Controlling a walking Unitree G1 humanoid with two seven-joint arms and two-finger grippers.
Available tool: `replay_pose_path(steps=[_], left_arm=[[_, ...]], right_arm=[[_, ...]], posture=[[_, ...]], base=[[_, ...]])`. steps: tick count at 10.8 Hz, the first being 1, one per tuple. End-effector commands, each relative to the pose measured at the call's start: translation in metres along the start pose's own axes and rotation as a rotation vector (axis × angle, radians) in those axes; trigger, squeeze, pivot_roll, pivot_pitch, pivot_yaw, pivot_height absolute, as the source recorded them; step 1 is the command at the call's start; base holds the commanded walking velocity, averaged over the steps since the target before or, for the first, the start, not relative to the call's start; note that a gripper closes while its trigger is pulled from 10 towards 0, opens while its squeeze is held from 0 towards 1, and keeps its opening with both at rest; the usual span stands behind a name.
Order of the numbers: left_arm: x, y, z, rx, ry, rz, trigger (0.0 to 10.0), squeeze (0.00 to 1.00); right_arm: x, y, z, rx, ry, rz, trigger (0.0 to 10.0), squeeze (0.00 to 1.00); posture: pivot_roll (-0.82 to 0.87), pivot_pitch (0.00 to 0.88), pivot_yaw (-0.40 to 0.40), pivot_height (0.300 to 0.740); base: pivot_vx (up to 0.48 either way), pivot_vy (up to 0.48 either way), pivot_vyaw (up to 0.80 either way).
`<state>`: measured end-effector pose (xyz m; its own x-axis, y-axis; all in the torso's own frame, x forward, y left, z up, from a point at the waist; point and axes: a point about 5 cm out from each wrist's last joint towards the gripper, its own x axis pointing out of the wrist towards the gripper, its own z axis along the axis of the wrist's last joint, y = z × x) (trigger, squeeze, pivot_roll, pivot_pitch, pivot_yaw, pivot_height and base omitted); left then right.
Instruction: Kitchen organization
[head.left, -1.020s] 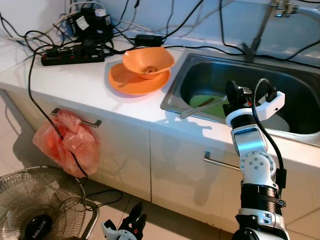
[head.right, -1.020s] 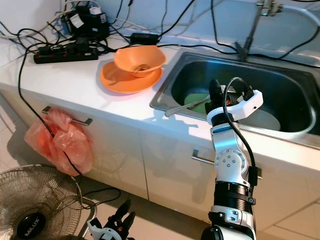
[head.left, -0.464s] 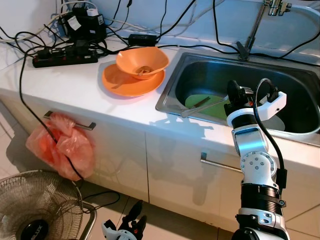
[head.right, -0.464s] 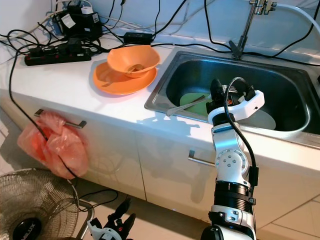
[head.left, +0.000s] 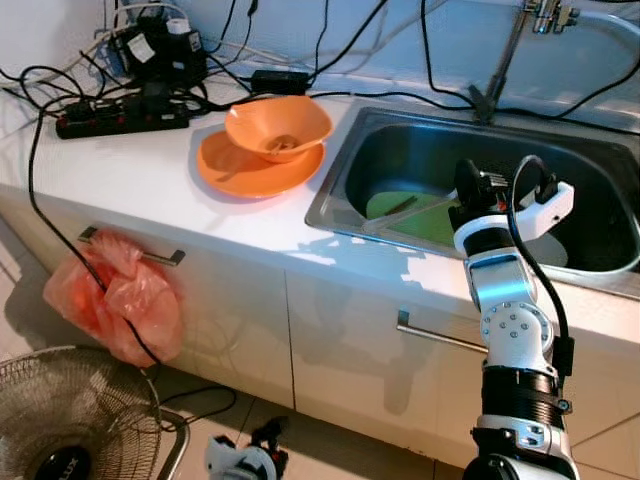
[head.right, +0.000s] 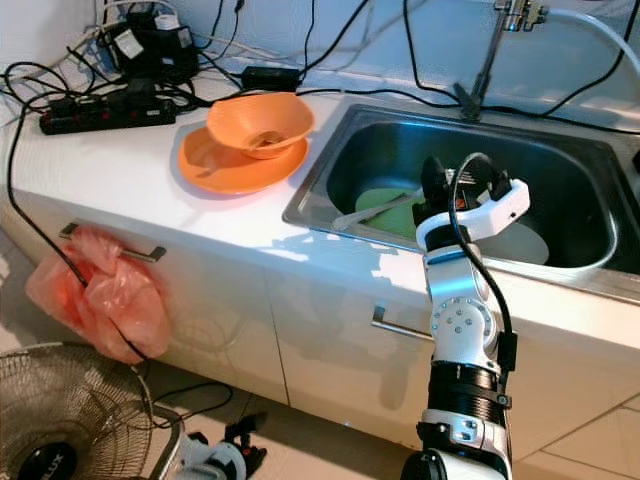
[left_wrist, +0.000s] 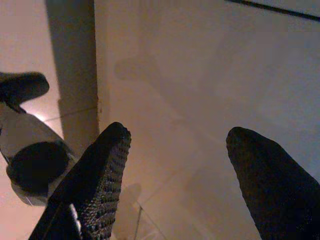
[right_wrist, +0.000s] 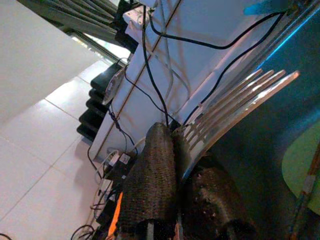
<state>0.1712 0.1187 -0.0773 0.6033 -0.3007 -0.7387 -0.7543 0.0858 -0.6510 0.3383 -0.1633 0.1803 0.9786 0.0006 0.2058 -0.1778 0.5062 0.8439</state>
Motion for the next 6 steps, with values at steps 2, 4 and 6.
replay_pose_path(steps=[2,4,6], left_arm=[[-0.0681,-0.3117,-0.0284,0.607,-0.214,-1.226,10.0,1.0],[-0.0681,-0.3117,-0.0284,0.607,-0.214,-1.226,10.0,1.0],[-0.0681,-0.3117,-0.0284,0.607,-0.214,-1.226,10.0,1.0]], right_arm=[[0.001,0.0047,0.0005,0.0,0.0,0.028,10.0,0.0],[0.001,0.0047,0.0005,0.0,0.0,0.028,10.0,0.0],[0.001,0.0047,0.0005,0.0,0.0,0.028,10.0,0.0]], posture=[[0.07,0.193,0.035,0.74],[0.07,0.193,0.035,0.74],[0.07,0.193,0.035,0.74]], base=[[0.0,0.0,0.0],[0.0,0.0,0.0],[0.0,0.0,0.0]])
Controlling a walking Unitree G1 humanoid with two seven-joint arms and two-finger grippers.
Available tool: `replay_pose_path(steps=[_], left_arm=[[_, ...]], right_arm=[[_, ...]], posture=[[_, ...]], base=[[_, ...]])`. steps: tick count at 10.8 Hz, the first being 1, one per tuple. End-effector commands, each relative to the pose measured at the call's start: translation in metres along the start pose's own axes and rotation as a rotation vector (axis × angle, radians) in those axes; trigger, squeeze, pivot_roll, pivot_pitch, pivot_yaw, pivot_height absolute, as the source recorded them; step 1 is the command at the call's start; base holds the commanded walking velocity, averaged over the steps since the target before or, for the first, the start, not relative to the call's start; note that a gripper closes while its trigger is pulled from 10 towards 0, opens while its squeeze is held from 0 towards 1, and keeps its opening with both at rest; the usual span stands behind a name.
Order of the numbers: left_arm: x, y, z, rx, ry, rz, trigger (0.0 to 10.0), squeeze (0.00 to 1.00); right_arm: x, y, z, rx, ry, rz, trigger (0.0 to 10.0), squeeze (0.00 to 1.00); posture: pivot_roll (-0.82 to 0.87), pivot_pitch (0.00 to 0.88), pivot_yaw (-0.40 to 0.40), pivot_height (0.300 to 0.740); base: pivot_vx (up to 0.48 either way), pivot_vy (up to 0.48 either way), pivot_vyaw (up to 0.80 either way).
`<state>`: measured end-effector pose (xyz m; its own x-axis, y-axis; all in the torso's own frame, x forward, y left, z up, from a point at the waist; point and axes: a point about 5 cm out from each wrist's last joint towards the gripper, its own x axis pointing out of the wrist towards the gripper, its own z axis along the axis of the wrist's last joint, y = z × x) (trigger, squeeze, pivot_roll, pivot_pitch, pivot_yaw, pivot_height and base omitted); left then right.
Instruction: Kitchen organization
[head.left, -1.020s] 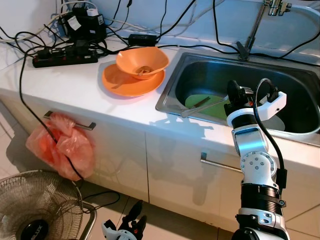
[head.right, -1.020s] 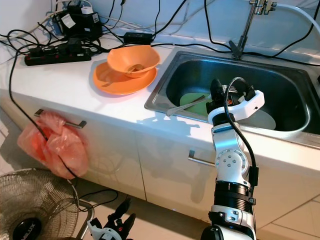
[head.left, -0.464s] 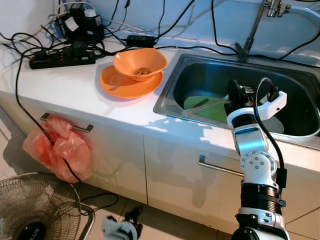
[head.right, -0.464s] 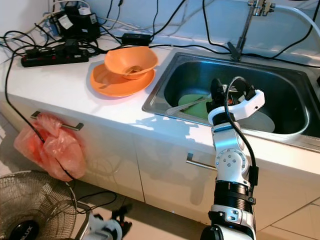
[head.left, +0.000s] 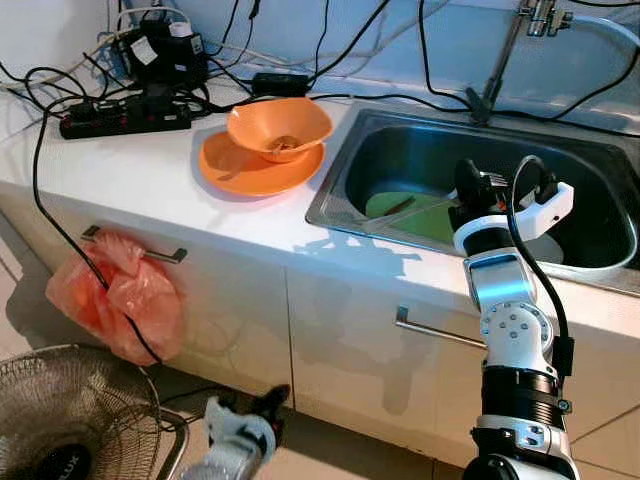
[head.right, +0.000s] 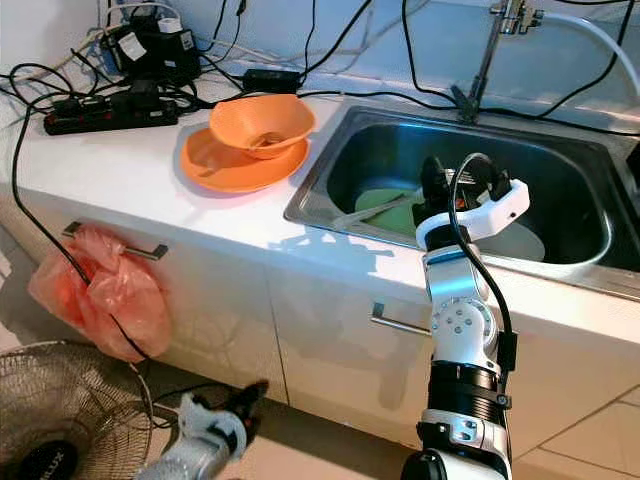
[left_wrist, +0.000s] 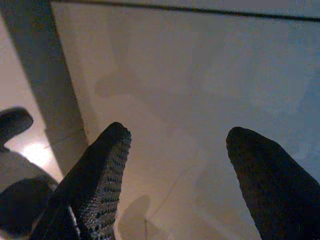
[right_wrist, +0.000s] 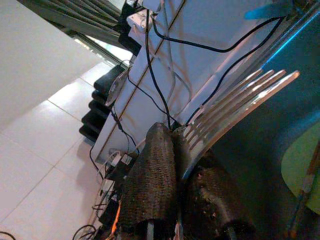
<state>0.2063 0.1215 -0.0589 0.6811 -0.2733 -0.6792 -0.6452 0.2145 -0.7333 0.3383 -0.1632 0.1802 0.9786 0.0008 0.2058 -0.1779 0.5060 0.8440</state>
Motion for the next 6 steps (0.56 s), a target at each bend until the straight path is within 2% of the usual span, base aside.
replay_pose_path(steps=[1,6], left_arm=[[-0.0499,-0.2813,0.0114,0.443,-0.245,-1.119,10.0,1.0],[-0.0499,-0.2813,0.0114,0.443,-0.245,-1.119,10.0,1.0]], right_arm=[[0.001,0.0047,0.0006,-0.001,0.0,0.028,10.0,0.0],[0.001,0.0047,0.0006,-0.001,0.0,0.028,10.0,0.0]], posture=[[0.07,0.193,0.035,0.74],[0.07,0.193,0.035,0.74]], base=[[0.0,0.0,0.0],[0.0,0.0,0.0]])
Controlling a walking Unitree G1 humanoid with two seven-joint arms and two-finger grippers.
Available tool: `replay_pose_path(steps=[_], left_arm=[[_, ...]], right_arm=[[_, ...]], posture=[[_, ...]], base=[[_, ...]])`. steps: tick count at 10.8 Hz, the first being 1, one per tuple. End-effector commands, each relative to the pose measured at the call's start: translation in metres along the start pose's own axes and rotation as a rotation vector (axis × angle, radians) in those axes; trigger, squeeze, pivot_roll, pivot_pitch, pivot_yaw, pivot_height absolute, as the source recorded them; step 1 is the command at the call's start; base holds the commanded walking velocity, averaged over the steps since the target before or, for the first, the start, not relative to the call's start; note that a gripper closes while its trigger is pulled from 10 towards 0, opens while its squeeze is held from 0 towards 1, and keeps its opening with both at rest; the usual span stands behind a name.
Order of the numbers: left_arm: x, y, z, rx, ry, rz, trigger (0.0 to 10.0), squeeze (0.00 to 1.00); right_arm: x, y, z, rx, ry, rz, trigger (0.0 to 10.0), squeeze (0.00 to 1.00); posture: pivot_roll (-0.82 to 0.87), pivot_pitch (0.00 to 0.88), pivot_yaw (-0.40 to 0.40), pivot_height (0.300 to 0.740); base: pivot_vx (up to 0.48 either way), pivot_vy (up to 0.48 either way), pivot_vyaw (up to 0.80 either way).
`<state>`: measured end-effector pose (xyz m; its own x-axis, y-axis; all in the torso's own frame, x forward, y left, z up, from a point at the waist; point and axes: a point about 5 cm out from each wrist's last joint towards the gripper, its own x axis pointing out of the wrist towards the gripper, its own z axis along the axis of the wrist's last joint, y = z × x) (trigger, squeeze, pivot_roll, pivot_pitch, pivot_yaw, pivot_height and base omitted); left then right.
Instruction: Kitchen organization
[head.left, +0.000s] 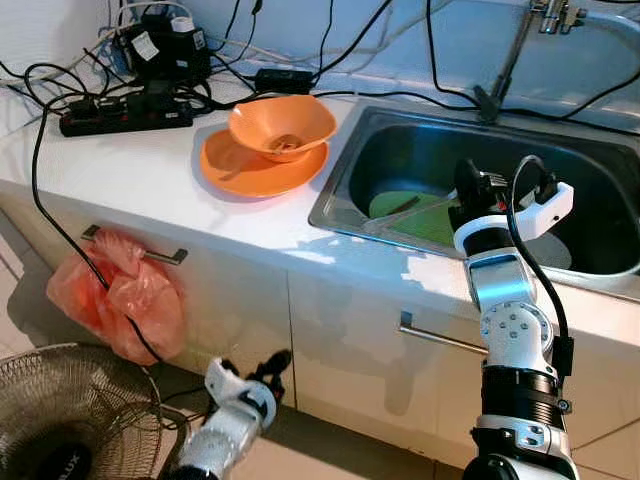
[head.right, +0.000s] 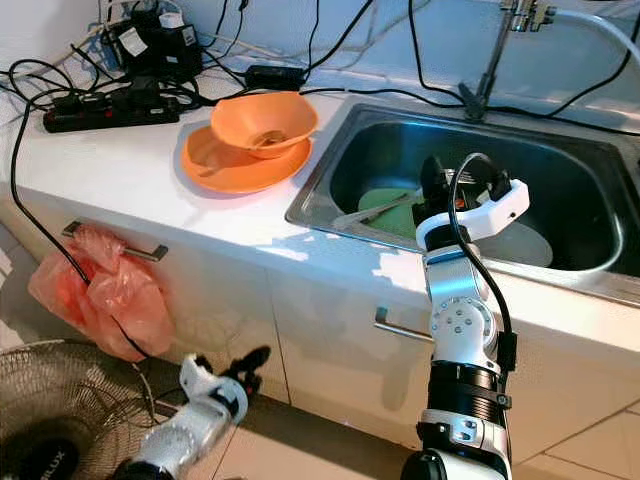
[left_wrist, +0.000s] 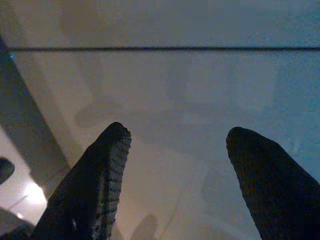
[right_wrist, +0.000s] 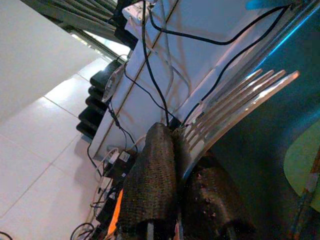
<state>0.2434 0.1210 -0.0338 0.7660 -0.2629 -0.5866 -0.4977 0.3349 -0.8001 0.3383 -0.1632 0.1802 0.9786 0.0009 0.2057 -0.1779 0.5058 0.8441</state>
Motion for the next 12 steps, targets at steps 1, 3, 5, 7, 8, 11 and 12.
replay_pose_path(steps=[1,3,5,7,8,11,12], left_arm=[[-0.029,-0.241,0.041,0.282,-0.265,-0.984,10.0,1.0],[-0.001,-0.201,0.045,0.747,-0.295,-0.603,10.0,0.0],[-0.001,-0.201,0.045,0.747,-0.295,-0.603,10.0,0.0],[-0.001,-0.201,0.045,0.747,-0.295,-0.603,10.0,0.0],[-0.001,-0.201,0.045,0.747,-0.295,-0.603,10.0,0.0],[-0.001,-0.201,0.045,0.747,-0.295,-0.603,10.0,0.0],[-0.001,-0.201,0.045,0.747,-0.295,-0.603,10.0,0.0]], right_arm=[[0.001,0.005,0.001,-0.001,-0.001,0.028,10.0,0.0],[0.002,0.004,0.003,0.006,-0.018,0.018,10.0,0.0],[0.002,0.004,0.003,0.006,-0.018,0.018,10.0,0.0],[0.002,0.004,0.003,0.006,-0.018,0.018,10.0,0.0],[0.002,0.004,0.003,0.006,-0.018,0.018,10.0,0.0],[0.002,0.004,0.003,0.006,-0.018,0.018,10.0,0.0],[0.002,0.004,0.003,0.006,-0.018,0.018,10.0,0.0]], posture=[[0.07,0.193,0.035,0.74],[0.07,0.0,0.0,0.74],[0.07,0.0,0.0,0.74],[0.07,0.0,0.0,0.74],[0.07,0.0,0.0,0.74],[0.07,0.0,0.0,0.74],[0.07,0.0,0.0,0.74]], base=[[0.0,0.0,0.0],[0.0,0.0,0.0],[0.0,0.0,0.0],[0.0,0.0,0.0],[0.0,0.0,0.0],[0.0,0.0,0.0],[0.0,0.0,0.0]])
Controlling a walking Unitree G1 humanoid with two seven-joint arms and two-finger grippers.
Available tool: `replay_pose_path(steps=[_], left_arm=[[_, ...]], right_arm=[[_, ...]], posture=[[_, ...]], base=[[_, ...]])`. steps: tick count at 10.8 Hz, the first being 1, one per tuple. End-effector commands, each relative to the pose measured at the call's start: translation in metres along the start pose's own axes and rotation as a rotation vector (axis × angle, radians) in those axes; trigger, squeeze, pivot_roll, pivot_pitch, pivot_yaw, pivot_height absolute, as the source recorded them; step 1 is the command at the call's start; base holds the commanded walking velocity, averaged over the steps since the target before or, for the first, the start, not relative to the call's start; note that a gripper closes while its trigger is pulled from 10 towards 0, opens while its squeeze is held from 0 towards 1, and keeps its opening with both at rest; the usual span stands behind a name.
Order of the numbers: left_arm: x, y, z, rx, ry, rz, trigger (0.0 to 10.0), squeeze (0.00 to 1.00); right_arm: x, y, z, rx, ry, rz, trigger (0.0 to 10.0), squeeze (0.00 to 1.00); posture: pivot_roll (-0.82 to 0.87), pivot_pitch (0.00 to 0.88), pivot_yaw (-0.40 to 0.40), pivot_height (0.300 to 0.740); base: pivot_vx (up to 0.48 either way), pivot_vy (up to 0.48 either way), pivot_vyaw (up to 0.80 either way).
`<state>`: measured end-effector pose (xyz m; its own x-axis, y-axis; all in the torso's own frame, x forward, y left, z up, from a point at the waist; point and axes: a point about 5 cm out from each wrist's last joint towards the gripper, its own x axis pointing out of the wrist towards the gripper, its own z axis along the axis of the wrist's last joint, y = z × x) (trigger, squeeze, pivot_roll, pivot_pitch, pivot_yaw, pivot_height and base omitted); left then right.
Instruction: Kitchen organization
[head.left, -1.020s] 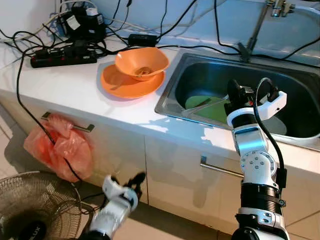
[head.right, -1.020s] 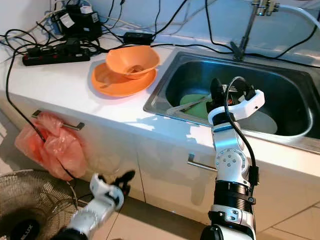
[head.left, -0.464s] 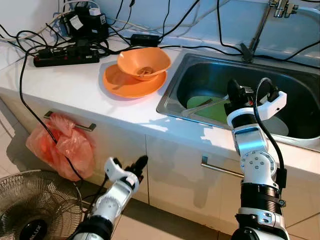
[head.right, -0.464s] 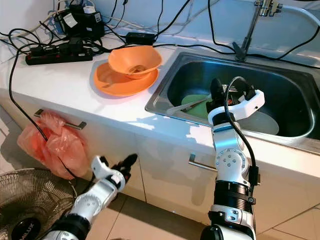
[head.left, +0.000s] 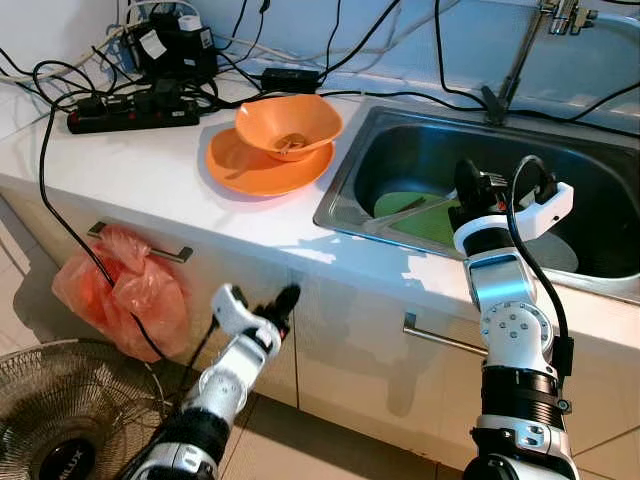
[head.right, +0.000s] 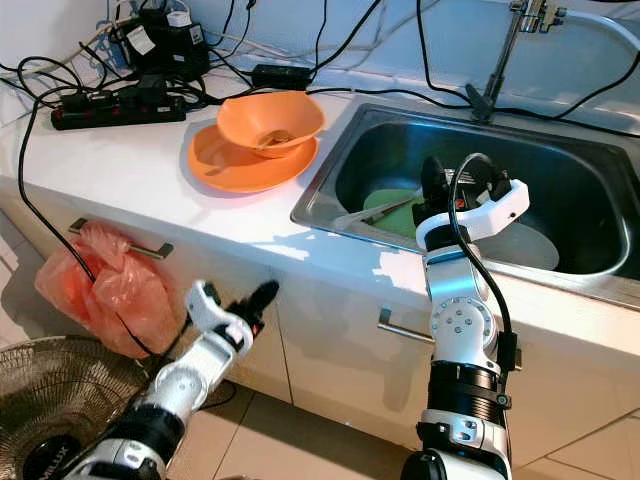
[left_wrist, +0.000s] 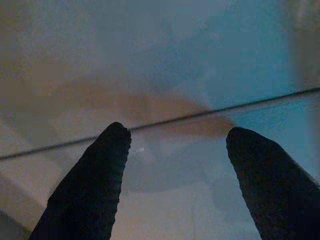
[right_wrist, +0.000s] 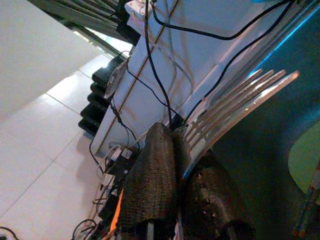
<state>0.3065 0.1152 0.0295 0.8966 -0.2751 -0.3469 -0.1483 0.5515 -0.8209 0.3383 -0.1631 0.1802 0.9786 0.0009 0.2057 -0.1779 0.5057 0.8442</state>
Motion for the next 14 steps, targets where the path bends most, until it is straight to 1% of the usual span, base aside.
replay_pose_path(steps=[1,2,3,6,8,9,10,12,13,14], left_arm=[[0.018,-0.104,0.054,0.419,-0.184,-0.348,10.0,0.0],[-0.049,0.082,0.021,0.986,-0.109,0.294,10.0,0.0],[-0.068,0.091,0.022,0.883,-0.231,0.303,10.0,0.0],[-0.07,0.088,0.025,0.924,-0.249,0.293,10.0,0.0],[-0.071,0.085,0.027,0.992,-0.287,0.281,10.0,0.0],[-0.07,0.08,0.03,1.035,-0.303,0.252,10.0,0.0],[-0.067,0.075,0.031,1.067,-0.302,0.226,10.0,0.0],[-0.059,0.069,0.025,1.155,-0.25,0.173,10.0,0.0],[-0.057,0.067,0.025,1.169,-0.251,0.168,10.0,0.0],[-0.054,0.062,0.027,1.211,-0.262,0.144,10.0,0.0]], right_arm=[[0.002,0.004,0.003,0.006,-0.018,0.018,10.0,0.0],[0.002,0.003,0.004,0.009,-0.037,0.003,10.0,0.0],[0.001,0.003,0.003,0.006,-0.034,0.003,10.0,0.0],[0.001,0.003,0.002,0.005,-0.028,0.006,10.0,0.0],[0.001,0.003,0.002,0.004,-0.03,0.006,10.0,0.0],[0.001,0.003,0.002,0.005,-0.033,0.006,10.0,0.0],[0.001,0.003,0.002,0.005,-0.034,0.007,10.0,0.0],[0.002,0.004,0.001,0.005,-0.029,0.009,10.0,0.0],[0.002,0.004,0.002,0.005,-0.031,0.009,10.0,0.0],[0.002,0.004,0.003,0.004,-0.035,0.008,10.0,0.0]], posture=[[0.07,0.0,0.0,0.74],[0.09,0.226,0.051,0.74],[0.09,0.225,0.051,0.74],[0.09,0.215,0.049,0.74],[0.09,0.21,0.049,0.74],[0.09,0.209,0.051,0.74],[0.09,0.209,0.051,0.74],[0.09,0.208,0.05,0.74],[0.09,0.211,0.05,0.74],[0.09,0.212,0.052,0.74]], base=[[0.0,0.0,0.0],[0.0,0.0,0.0],[0.0,0.0,0.0],[0.0,0.0,0.0],[0.0,0.0,0.0],[0.0,0.0,0.0],[0.0,0.0,0.0],[0.0,0.0,0.0],[0.0,0.0,0.0],[0.0,0.0,0.0]])
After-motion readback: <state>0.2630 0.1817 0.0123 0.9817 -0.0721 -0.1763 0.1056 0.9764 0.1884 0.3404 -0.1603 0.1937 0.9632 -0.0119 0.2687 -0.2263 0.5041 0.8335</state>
